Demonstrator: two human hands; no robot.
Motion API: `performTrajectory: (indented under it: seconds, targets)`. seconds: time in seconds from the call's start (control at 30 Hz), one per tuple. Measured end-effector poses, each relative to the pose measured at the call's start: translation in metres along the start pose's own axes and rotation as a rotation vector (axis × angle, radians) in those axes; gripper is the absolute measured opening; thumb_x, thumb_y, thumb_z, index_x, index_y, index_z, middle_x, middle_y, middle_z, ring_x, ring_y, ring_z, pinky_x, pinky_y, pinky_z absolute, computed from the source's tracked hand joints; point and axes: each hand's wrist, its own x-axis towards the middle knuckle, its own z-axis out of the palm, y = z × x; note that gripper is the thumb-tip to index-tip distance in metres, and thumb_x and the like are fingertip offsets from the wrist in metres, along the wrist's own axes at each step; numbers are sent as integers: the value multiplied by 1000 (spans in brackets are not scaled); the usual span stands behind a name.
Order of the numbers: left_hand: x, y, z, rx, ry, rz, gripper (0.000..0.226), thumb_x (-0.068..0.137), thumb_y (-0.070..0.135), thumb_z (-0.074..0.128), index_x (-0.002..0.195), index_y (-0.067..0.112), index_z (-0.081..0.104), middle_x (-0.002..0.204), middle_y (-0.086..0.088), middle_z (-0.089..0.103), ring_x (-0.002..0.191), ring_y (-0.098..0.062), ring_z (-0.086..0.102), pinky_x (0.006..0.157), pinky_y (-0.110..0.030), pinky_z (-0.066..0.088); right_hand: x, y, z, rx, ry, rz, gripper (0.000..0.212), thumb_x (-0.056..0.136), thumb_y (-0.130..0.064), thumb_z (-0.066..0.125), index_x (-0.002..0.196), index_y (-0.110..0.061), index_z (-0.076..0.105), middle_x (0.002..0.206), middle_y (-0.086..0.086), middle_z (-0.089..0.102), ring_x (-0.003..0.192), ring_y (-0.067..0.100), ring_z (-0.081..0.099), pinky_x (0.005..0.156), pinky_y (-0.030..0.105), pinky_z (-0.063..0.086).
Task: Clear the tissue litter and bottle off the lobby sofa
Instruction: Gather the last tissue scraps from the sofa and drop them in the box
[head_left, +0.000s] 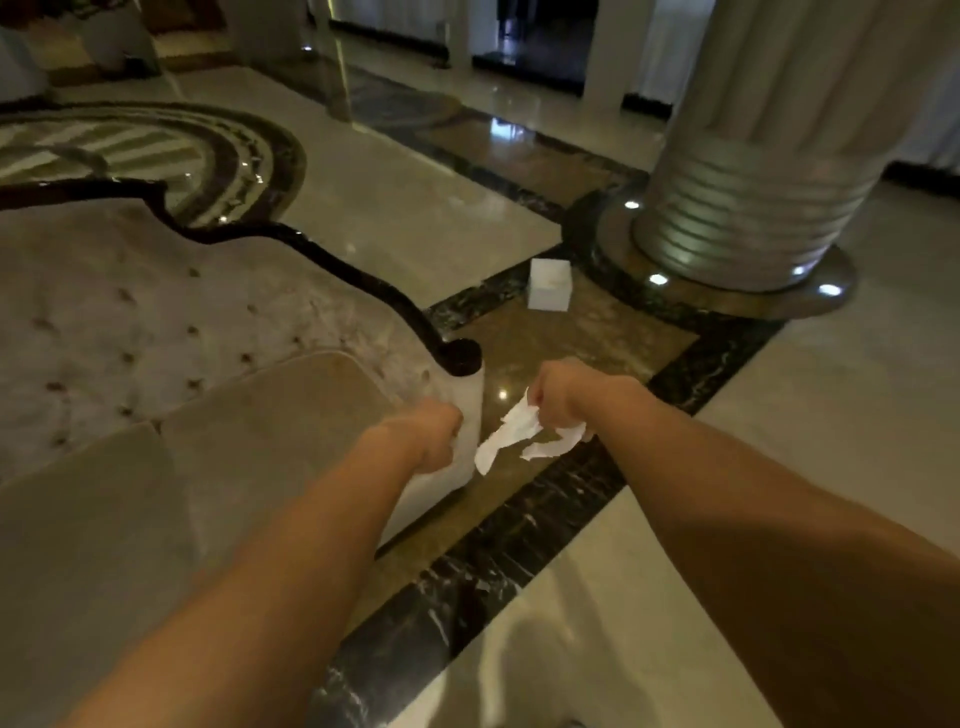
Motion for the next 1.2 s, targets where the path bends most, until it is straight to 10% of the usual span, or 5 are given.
performTrajectory:
  seconds: [0.17,0.4,0.7,1.03,1.2]
  targets:
    - [86,161,-14,48,-36,213,30,86,20,60,116,19,61,112,-5,60,99,-23,57,90,-38,50,5,156,-22,-8,65,185,38,89,-12,61,127,-13,57,109,10,57,78,19,50,72,31,50]
    - [178,269,-13,106,-20,420,6,83,21,59,88,24,56,78,3,51,72,-15,52,63,-31,43,31,277,-29,-66,23,276,41,87,-8,62,128,-8,56,119,16,61,104,32,60,76,33,46]
    - [320,206,-35,6,-131,294,20,87,11,58,106,12,63,105,-8,62,93,-23,60,78,-31,50,192,297,-61,-99,-53,86,32,86,-5,57,117,-11,63,95,6,56,84,22,51,71,30,43]
    - [586,121,-157,-102,-95,289,21,93,16,52,110,7,61,100,-3,61,84,-10,55,82,-12,41,432,310,-196,-7,-52,79,38,87,1,55,121,-14,62,123,11,60,110,27,56,87,29,44]
    - [722,115,-206,-3,-57,277,24,92,21,56,113,11,62,113,-6,62,106,-22,59,94,-29,45,543,335,-253,54,-51,68,36,87,-4,58,122,-13,62,122,10,60,107,25,55,79,24,37]
